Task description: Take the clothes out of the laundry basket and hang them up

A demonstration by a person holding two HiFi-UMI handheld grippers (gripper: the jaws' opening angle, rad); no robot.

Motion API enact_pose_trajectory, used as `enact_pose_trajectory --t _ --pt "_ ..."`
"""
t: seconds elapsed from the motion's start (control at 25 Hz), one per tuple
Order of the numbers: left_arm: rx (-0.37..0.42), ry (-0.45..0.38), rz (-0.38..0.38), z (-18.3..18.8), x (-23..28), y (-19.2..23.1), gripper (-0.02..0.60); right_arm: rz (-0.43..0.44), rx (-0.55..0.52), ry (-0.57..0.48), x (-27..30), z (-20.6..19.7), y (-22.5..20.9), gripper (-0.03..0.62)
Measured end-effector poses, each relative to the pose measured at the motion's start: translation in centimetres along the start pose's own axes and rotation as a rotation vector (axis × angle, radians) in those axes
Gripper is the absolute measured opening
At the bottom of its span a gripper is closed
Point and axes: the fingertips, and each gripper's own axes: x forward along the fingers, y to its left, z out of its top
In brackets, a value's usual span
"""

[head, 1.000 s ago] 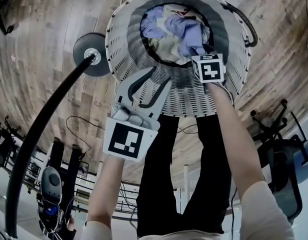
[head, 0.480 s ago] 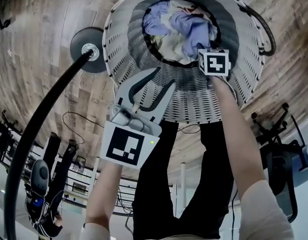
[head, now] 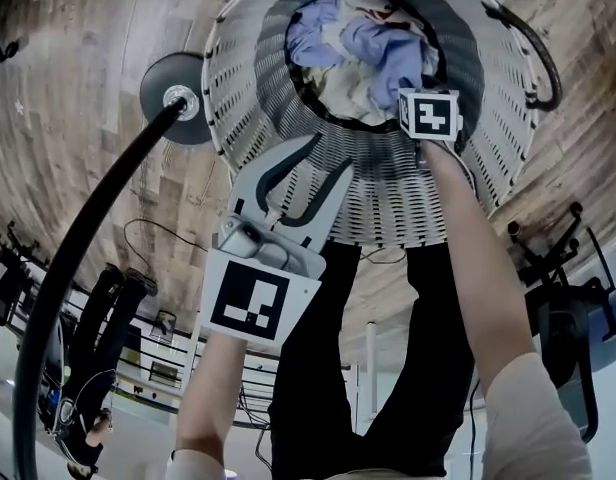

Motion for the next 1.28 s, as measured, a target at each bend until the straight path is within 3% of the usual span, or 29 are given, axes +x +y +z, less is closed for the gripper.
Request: enact_pose_trajectory --t 0.36,1.28 --pt "-0.010 -0.006 0.008 0.1 -0.2 0.0 0.143 -0.002 0.004 0.008 -0.6 0.0 0.5 0.027" --pt "-0.071 -0.065 0.035 3.9 -3.2 -3.2 0.126 0.067 -0.098 -0.006 -9.6 1.5 2.7 0.015"
